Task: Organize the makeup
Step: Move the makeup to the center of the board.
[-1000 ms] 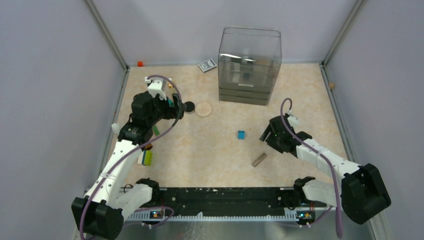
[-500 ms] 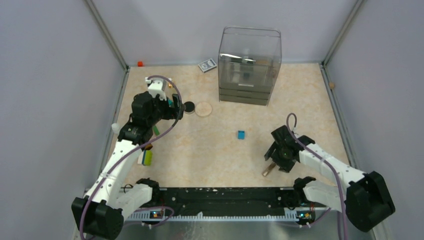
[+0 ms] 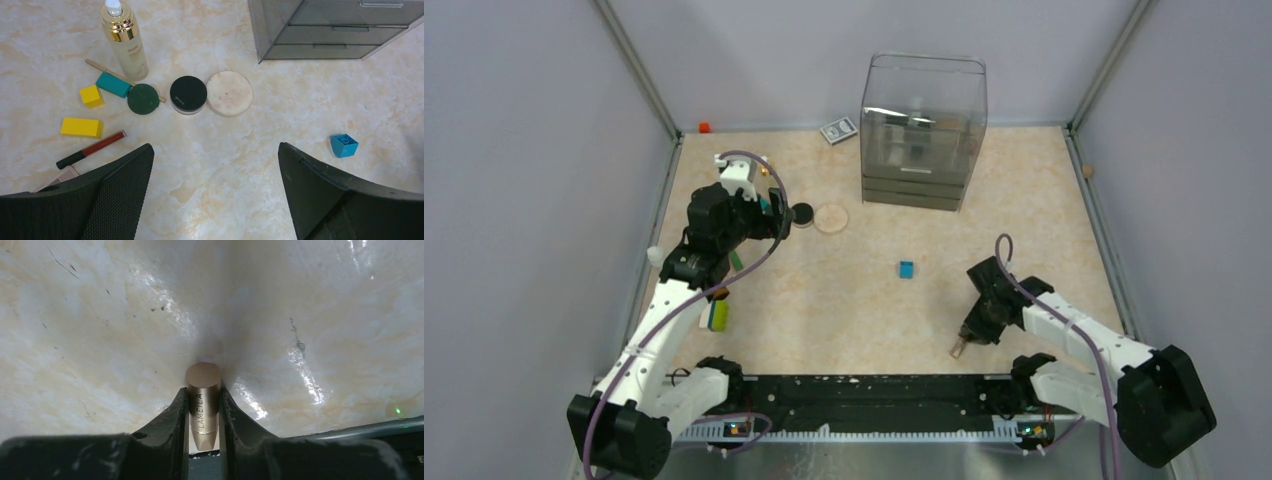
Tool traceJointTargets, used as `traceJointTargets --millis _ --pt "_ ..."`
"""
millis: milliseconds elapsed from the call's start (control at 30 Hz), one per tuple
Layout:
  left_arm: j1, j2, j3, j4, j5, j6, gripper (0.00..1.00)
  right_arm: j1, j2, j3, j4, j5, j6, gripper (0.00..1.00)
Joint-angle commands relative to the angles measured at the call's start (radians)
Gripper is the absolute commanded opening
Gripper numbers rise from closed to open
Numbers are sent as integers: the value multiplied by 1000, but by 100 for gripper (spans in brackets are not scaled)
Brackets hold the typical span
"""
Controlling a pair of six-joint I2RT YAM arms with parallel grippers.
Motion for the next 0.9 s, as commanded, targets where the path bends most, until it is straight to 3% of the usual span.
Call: traceJointTargets --millis 0,67,200,367,533,667,733,767,833,867 --pt "-2 -7 7 15 5 11 99 11 47 17 55 49 -116 9" --pt "-2 -5 8 15 3 12 99 11 64 38 96 54 -192 0" --pt "-2 2 13 8 -1 12 99 18 45 67 275 -28 -313 0" --pt "-2 -1 15 4 -11 10 99 112 64 169 581 -102 -335 0" --pt "-2 -15 18 -5 -38 12 99 251 317 369 754 -82 -363 0" --pt "-1 -24 17 -8 -63 15 99 339 620 548 884 -81 -322 0" --pt "0 -27 18 -10 -73 16 99 352 744 641 925 -81 -287 14" --pt "-1 -30 16 -10 -77 18 99 353 794 677 958 -93 -261 27" --pt "-1 -33 13 -10 -88 19 99 353 849 726 1017 -113 -234 63" --pt "-1 -33 13 -10 -91 19 99 354 855 740 1031 -111 -228 70"
